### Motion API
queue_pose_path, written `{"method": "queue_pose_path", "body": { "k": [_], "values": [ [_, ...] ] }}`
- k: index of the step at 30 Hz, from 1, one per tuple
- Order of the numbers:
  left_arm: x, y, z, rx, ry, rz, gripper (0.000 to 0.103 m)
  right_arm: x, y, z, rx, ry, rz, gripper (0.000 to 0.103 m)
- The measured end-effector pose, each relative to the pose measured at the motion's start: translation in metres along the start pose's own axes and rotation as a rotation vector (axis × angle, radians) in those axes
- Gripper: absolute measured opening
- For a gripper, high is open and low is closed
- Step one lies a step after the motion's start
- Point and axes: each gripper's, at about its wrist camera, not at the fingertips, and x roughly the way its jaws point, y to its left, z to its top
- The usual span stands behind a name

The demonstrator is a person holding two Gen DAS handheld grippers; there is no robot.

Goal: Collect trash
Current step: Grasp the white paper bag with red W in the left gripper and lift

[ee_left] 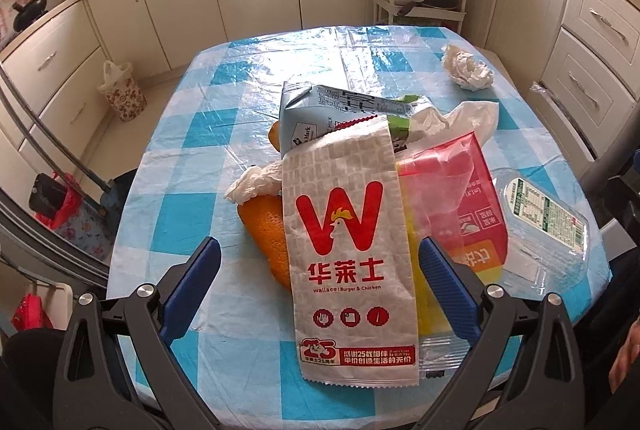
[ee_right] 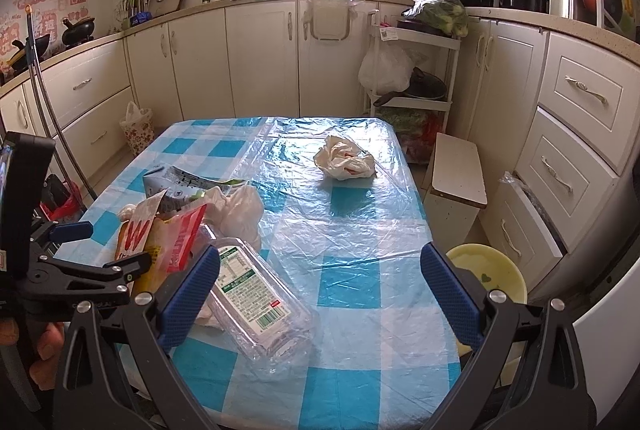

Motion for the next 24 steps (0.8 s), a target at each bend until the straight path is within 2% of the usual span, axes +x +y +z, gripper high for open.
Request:
{"method": "queue_pose_path", "body": {
  "k": [1, 3, 8, 9, 11, 12, 17, 24],
  "values": [
    [0.002, 0.001, 0.0, -0.009, 0.009, -0.004, 0.095, 0.001, -0.001, 0.0, 0.003, 0.002, 0.002, 0.096],
    [0.005, 0.006, 0.0, -0.028, 0.025, -0.018, 0.086, 0.003, -0.004, 0.001, 0.013, 0.009, 0.005, 0.096],
    [0.011, 0.024, -0.003, -0.091, 0.071, -0.115, 0.047, 0.007, -0.007, 0.001, 0.028, 0.028, 0.019, 0.096],
    [0.011, 0.026, -0.004, -0.097, 0.075, -0.125, 0.044, 0.008, -0.006, 0.001, 0.026, 0.031, 0.023, 0.096],
    [0.008, 0.03, -0.005, -0.102, 0.07, -0.153, 0.025, 0.008, -0.004, 0.0, 0.017, 0.036, 0.035, 0.096],
    [0.007, 0.033, -0.005, -0.104, 0.069, -0.168, 0.021, 0.009, -0.003, 0.0, 0.008, 0.04, 0.041, 0.096],
    [0.003, 0.039, -0.005, -0.096, 0.065, -0.182, 0.004, 0.016, 0.006, -0.003, -0.045, 0.077, 0.07, 0.096],
    [-0.024, 0.053, 0.007, -0.089, 0.018, -0.19, 0.001, 0.03, 0.02, -0.009, -0.174, 0.17, 0.116, 0.096]
  ]
}}
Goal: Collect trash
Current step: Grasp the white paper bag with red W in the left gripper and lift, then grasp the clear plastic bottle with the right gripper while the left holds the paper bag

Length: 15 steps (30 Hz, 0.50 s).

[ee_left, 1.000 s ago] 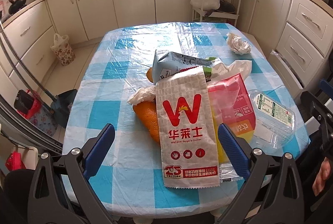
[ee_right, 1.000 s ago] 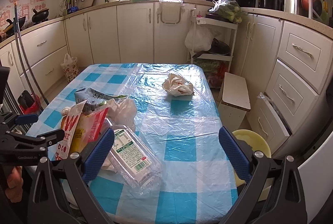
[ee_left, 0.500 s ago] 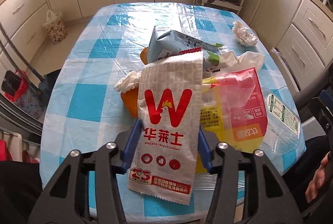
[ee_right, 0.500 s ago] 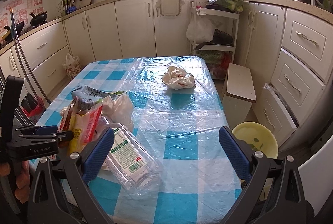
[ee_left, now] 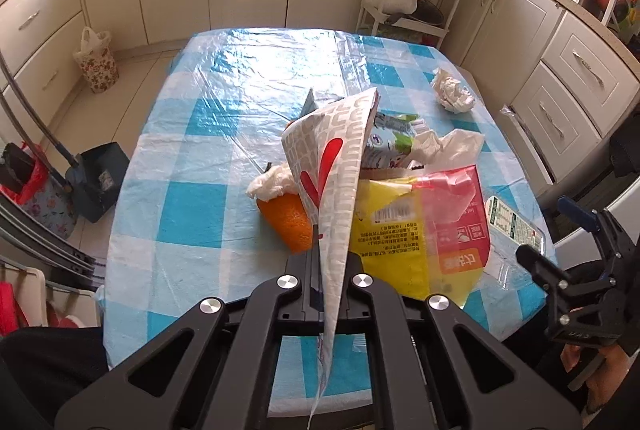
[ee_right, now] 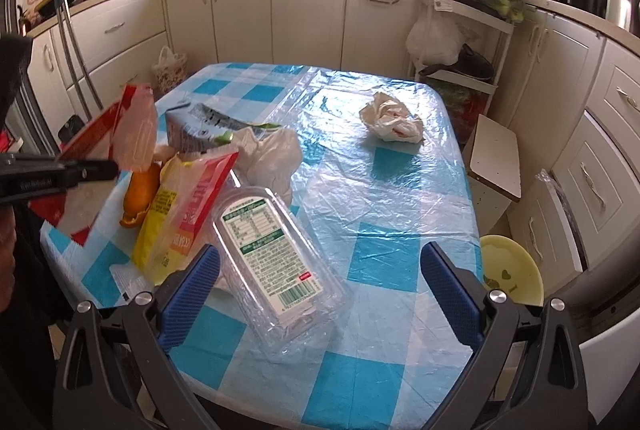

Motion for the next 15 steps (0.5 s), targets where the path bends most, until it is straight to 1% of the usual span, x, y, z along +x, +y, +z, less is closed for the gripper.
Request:
{"method": "queue_pose_path", "body": {
  "k": [4, 6, 7, 8, 9, 10, 12, 13, 15],
  "values": [
    [-0.01, 0.007, 0.002, 0.02, -0.007, -0.007, 0.001, 0.01, 0.015, -0.001, -0.135, 0.058, 0.04, 0.096],
    [-0.009, 0.013, 0.0, 0.012, -0.006, -0.003, 0.001, 0.013, 0.021, 0.001, -0.194, 0.072, 0.051, 0.096],
    [-0.007, 0.015, 0.0, -0.001, -0.003, -0.01, 0.001, 0.016, 0.022, 0.002, -0.215, 0.077, 0.059, 0.091],
    [-0.005, 0.018, -0.001, -0.015, 0.001, -0.02, 0.001, 0.02, 0.022, 0.003, -0.226, 0.089, 0.077, 0.082],
    [-0.003, 0.02, -0.001, -0.026, 0.002, -0.027, 0.001, 0.024, 0.021, 0.003, -0.221, 0.1, 0.097, 0.077],
    [-0.002, 0.021, -0.002, -0.031, 0.002, -0.029, 0.001, 0.028, 0.018, 0.003, -0.202, 0.11, 0.124, 0.068],
    [0.001, 0.023, -0.003, -0.036, 0.002, -0.028, 0.001, 0.031, 0.012, 0.001, -0.156, 0.109, 0.18, 0.065],
    [0.001, 0.024, -0.003, -0.039, 0.001, -0.027, 0.001, 0.031, 0.01, 0.0, -0.141, 0.105, 0.202, 0.06],
    [0.003, 0.025, -0.003, -0.046, 0.0, -0.03, 0.001, 0.027, 0.011, 0.001, -0.128, 0.092, 0.244, 0.054]
  ]
}}
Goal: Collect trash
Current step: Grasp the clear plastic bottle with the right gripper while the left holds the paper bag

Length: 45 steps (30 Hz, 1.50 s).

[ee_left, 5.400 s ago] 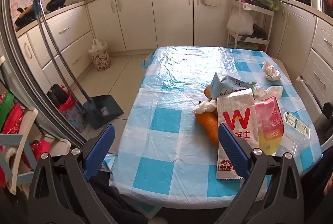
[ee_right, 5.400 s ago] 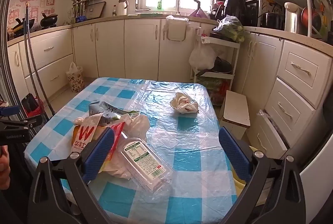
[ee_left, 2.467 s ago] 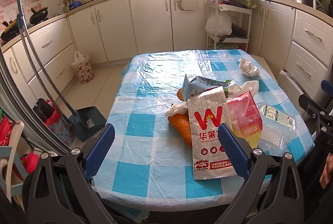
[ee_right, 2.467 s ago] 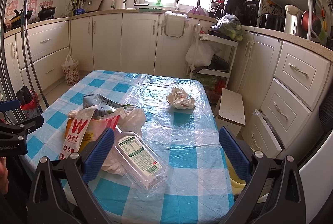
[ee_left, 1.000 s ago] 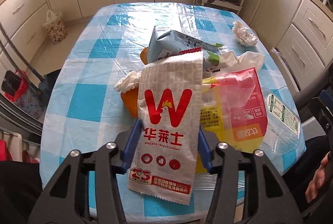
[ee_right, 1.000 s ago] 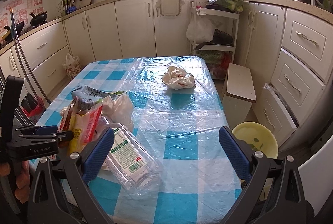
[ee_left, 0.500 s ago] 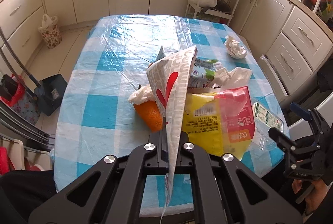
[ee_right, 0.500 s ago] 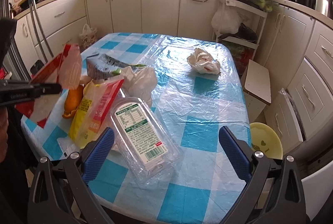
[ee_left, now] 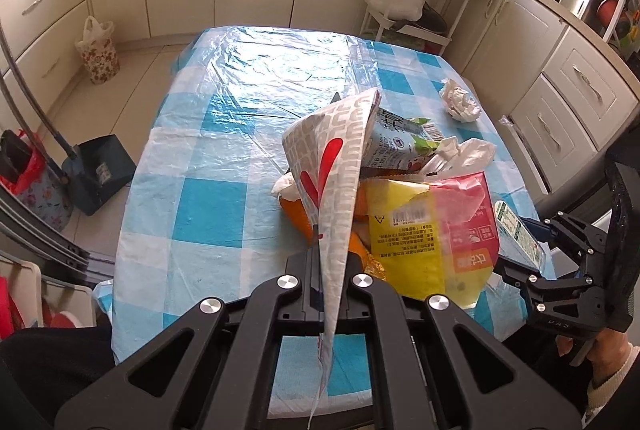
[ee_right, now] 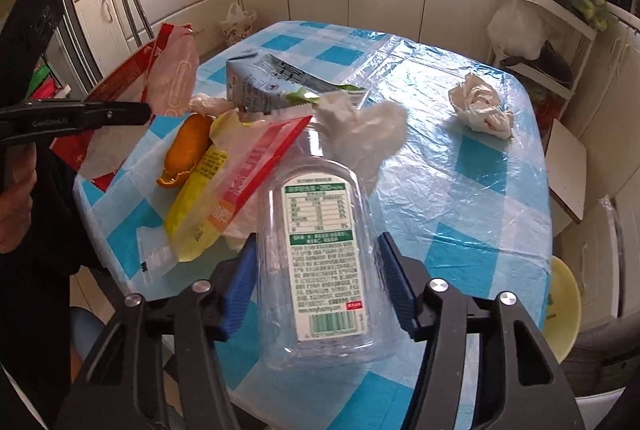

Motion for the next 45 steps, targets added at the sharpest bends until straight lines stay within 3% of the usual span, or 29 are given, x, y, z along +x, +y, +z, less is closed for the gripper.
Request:
{"method": "queue_pose_path", "body": {
  "k": [9, 23, 31, 39, 45],
  "values": [
    [-0.005, -0.002, -0.002, -0.004, -0.031, -0.018, 0.001, -0.009, 0.004, 0.003, 0.054, -0.061, 0.139, 0.054],
    [-0.025, -0.014, 0.003, 0.001, -0.119, -0.09, 0.001, -0.044, -0.034, 0.007, 0.208, -0.248, 0.083, 0.054],
    [-0.03, -0.064, 0.024, 0.075, -0.144, -0.152, 0.001, -0.07, -0.083, 0.0, 0.352, -0.334, 0.046, 0.054],
    [-0.011, -0.155, 0.054, 0.17, -0.131, -0.254, 0.001, -0.075, -0.171, -0.011, 0.5, -0.261, -0.105, 0.054],
    [0.015, -0.218, 0.071, 0.21, -0.105, -0.321, 0.001, -0.043, -0.261, -0.027, 0.627, -0.084, -0.221, 0.054]
  ]
}}
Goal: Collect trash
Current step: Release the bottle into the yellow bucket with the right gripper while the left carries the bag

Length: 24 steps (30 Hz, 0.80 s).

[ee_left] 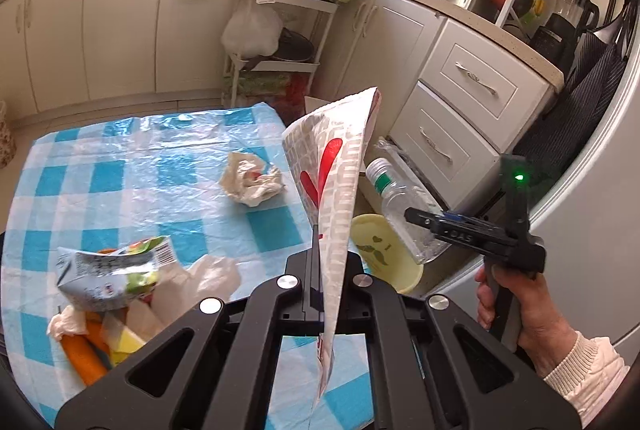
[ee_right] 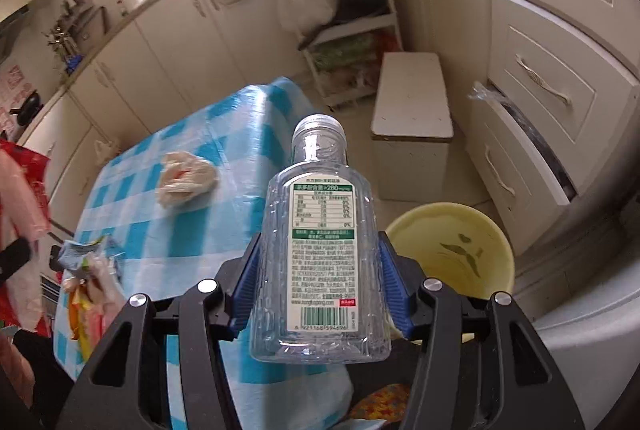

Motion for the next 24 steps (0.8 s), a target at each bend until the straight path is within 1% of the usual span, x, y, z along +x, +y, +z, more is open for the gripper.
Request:
{"method": "queue_pose_path", "body": {
  "k": [4, 8, 10, 12, 14, 15, 16, 19, 20, 22, 24],
  "values": [
    [0.033, -0.022, 0.011, 0.005, 0.029, -0.031, 0.001, 0.042, -0.035, 0.008, 0.04, 0.112, -0.082, 0.054],
    [0.068, -0.041, 0.017, -0.007, 0.065, -0.052, 0.001, 0.079, -0.068, 0.01, 0.079, 0.2, -0.129, 0.054],
    [0.085, -0.052, 0.019, -0.009, 0.083, -0.062, 0.001, 0.095, -0.084, 0.008, 0.108, 0.243, -0.135, 0.054],
    [0.102, -0.062, 0.019, -0.011, 0.102, -0.071, 0.001, 0.109, -0.098, 0.006, 0.14, 0.285, -0.157, 0.055],
    [0.122, -0.071, 0.018, -0.03, 0.129, -0.079, 0.001, 0.11, -0.11, 0.005, 0.188, 0.295, -0.18, 0.057],
    [0.13, -0.072, 0.016, -0.045, 0.144, -0.083, 0.001, 0.104, -0.112, 0.008, 0.213, 0.273, -0.175, 0.058],
    [0.142, -0.074, 0.015, -0.07, 0.165, -0.089, 0.001, 0.095, -0.115, 0.012, 0.23, 0.236, -0.172, 0.062],
    [0.175, -0.08, 0.008, -0.132, 0.223, -0.098, 0.001, 0.056, -0.115, 0.029, 0.275, 0.074, -0.177, 0.066],
    [0.187, -0.084, 0.006, -0.146, 0.242, -0.1, 0.001, 0.043, -0.113, 0.033, 0.281, 0.016, -0.179, 0.069],
    [0.21, -0.091, 0.001, -0.173, 0.284, -0.1, 0.001, 0.014, -0.106, 0.043, 0.267, -0.107, -0.204, 0.073],
    [0.234, -0.098, -0.004, -0.197, 0.324, -0.097, 0.001, -0.007, -0.1, 0.049, 0.25, -0.211, -0.232, 0.077]
  ]
}}
